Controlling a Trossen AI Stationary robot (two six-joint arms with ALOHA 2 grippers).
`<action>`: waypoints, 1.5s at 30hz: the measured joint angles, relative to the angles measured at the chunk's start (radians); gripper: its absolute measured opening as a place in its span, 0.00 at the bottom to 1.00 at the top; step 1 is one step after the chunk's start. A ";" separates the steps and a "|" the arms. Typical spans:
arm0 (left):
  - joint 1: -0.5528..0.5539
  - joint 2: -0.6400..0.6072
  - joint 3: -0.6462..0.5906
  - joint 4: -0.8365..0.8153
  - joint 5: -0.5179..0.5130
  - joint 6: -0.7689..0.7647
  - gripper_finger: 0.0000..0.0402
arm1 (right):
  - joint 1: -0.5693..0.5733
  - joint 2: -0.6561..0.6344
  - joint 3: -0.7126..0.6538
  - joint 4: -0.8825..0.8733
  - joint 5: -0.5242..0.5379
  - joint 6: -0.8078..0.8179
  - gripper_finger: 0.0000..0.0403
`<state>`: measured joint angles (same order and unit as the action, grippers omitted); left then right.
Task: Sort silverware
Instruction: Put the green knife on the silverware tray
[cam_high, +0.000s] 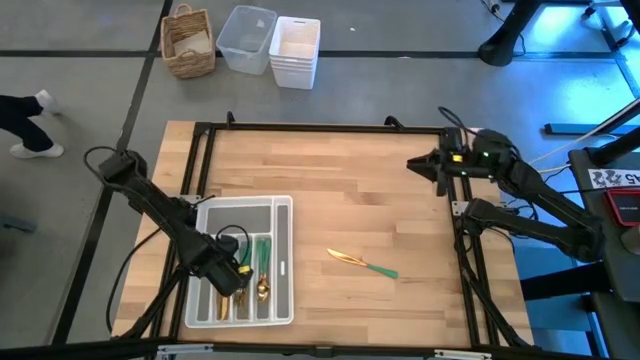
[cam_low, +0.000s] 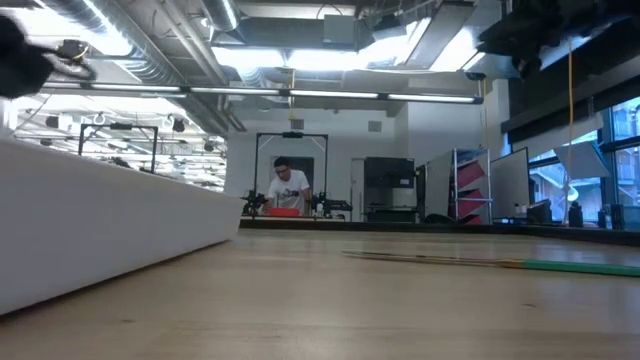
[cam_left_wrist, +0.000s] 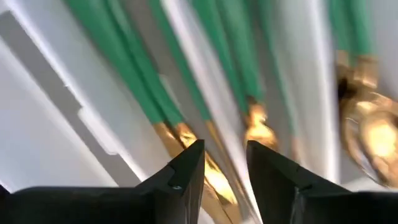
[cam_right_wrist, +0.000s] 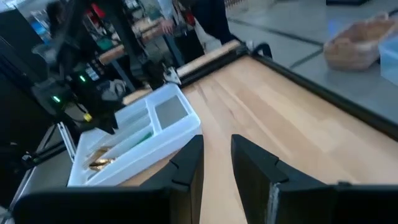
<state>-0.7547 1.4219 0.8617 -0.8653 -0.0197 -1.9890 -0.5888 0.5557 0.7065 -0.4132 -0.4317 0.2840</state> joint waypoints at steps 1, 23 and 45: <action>0.001 -0.016 0.003 0.000 -0.005 0.015 0.28 | 0.000 0.021 0.009 -0.001 -0.006 0.000 0.21; 0.098 -0.179 0.025 0.026 -0.299 0.326 0.28 | 0.418 0.453 0.070 0.002 -0.053 0.151 0.21; 0.296 -0.178 0.025 0.237 -0.416 0.748 0.28 | 0.926 0.872 0.070 0.035 0.328 0.267 0.21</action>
<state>-0.4586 1.2434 0.8864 -0.6282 -0.4358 -1.2412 0.3373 1.4273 0.7765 -0.3784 -0.1038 0.5509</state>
